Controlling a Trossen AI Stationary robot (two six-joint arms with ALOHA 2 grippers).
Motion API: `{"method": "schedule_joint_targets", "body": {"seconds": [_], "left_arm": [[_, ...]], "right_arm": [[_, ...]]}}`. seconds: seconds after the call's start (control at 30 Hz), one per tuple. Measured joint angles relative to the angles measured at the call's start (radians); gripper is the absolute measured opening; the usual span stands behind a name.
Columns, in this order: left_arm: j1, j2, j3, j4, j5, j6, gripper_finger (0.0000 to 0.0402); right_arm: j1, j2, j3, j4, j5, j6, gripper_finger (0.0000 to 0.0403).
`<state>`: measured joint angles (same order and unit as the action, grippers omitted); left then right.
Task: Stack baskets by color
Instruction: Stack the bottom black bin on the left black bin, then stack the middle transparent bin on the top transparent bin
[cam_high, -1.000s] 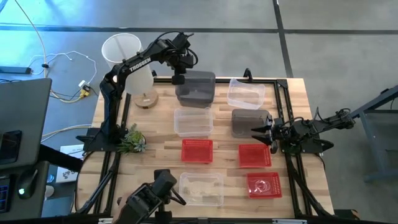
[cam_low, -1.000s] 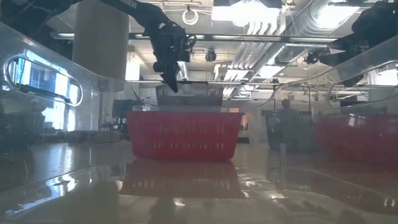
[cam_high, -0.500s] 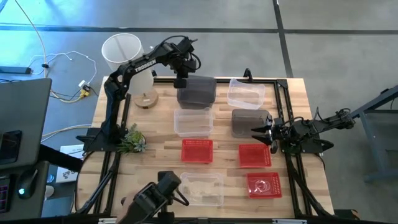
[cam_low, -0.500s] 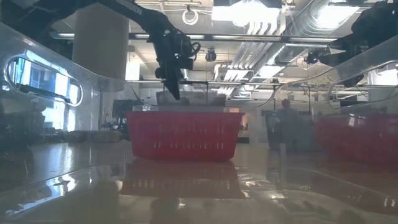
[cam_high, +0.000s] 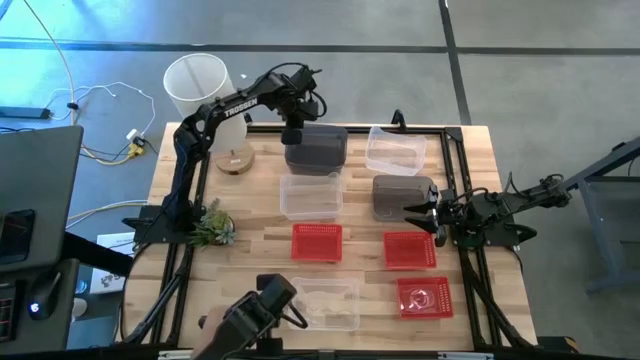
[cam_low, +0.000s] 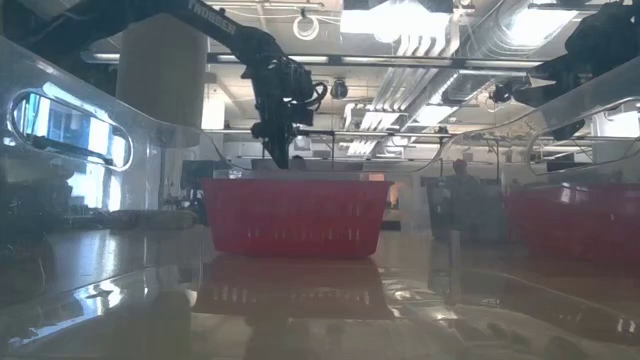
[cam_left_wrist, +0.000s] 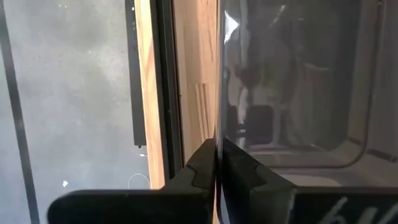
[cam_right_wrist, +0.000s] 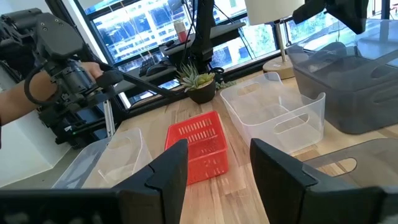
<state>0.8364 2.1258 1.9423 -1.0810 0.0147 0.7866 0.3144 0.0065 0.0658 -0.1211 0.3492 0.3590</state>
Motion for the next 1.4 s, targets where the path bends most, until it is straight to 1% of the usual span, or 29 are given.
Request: {"method": "schedule_joint_targets", "body": {"seconds": [0.17,0.3,0.43,0.5,0.67,0.87,0.97,1.07,1.2,1.3,1.4], "left_arm": [[-0.006,0.0,0.0,0.01,-0.016,-0.05,0.0048],[-0.013,0.0,0.0,0.026,-0.084,-0.096,0.0093],[-0.014,-0.004,0.002,0.033,-0.152,-0.083,0.0127],[-0.013,-0.014,0.008,0.031,-0.146,-0.077,0.0135],[-0.013,-0.057,0.04,0.03,-0.057,-0.096,0.014],[-0.02,-0.123,0.044,0.019,-0.016,-0.149,0.014],[-0.022,-0.155,0.044,0.001,0.083,-0.176,0.014],[-0.025,-0.184,0.044,-0.008,0.209,-0.21,0.014],[-0.03,-0.218,0.042,-0.031,0.346,-0.25,0.014],[-0.046,-0.247,0.014,-0.031,0.418,-0.26,0.014],[-0.072,-0.275,-0.033,-0.029,0.452,-0.264,0.014]], "right_arm": [[0.0,0.0,0.0,0.0,0.006,-0.002,0.016],[0.0,0.0,0.0,0.001,0.028,-0.002,0.016],[0.0,0.0,0.0,0.006,0.064,0.002,0.016],[0.0,0.0,-0.001,0.017,0.097,0.002,0.016],[0.0,0.0,-0.001,0.043,0.176,0.0,0.016],[0.0,0.0,-0.001,0.093,0.183,-0.007,0.016],[0.0,0.0,-0.001,0.135,0.184,-0.04,0.016],[0.0,0.0,-0.001,0.181,0.18,-0.098,0.016],[0.0,0.0,-0.001,0.242,0.137,-0.181,0.016],[0.0,0.0,-0.001,0.28,0.116,-0.209,0.016],[0.0,0.0,-0.001,0.32,0.113,-0.227,0.016]]}}
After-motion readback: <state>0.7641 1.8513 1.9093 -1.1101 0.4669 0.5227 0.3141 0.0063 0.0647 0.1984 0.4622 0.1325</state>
